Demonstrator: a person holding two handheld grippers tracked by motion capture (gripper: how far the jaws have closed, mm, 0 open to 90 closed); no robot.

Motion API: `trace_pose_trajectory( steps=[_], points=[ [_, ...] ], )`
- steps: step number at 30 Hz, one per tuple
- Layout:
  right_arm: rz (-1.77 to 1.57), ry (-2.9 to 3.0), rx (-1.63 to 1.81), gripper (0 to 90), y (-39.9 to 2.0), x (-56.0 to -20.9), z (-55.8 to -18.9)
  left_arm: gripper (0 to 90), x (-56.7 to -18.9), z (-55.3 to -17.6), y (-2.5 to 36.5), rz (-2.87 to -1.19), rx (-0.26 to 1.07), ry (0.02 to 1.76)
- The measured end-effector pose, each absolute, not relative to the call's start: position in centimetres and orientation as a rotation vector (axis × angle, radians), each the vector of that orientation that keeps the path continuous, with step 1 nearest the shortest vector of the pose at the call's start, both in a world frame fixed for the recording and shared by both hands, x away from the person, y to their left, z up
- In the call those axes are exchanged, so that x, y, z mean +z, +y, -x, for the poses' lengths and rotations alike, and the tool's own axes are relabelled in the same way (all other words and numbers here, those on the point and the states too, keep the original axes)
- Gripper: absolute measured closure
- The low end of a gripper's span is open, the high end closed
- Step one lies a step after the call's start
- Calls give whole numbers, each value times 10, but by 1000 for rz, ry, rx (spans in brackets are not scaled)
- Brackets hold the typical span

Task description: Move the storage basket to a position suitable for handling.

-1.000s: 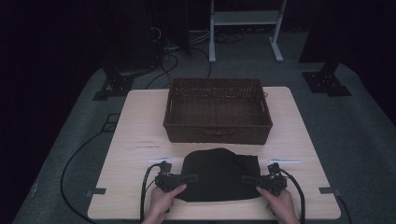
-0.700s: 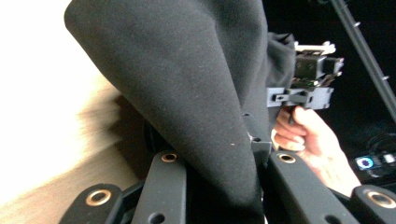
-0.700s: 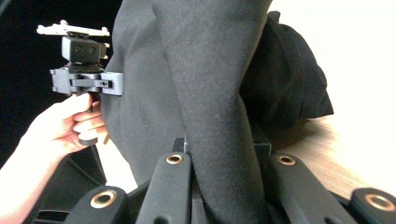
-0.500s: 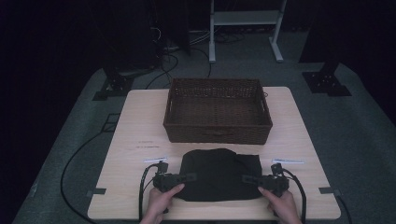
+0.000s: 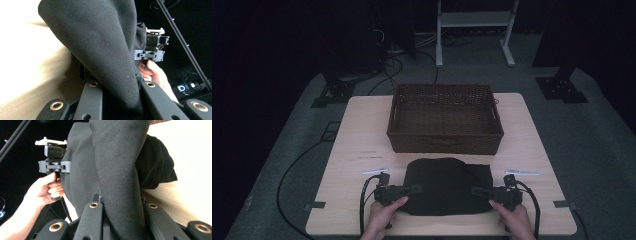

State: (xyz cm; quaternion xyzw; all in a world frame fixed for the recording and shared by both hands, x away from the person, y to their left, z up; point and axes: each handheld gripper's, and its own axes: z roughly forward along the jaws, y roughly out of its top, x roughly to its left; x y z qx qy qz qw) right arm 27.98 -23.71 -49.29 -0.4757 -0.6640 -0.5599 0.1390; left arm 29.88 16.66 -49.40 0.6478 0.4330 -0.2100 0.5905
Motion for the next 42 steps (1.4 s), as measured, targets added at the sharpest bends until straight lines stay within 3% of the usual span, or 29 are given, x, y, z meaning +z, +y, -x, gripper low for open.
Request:
trace_pose_trajectory(
  steps=[42],
  points=[
    [1263, -1936, -1818, 774, -244, -418, -292, 786, -427, -318, 166, -1446, -404, 900]
  ],
)
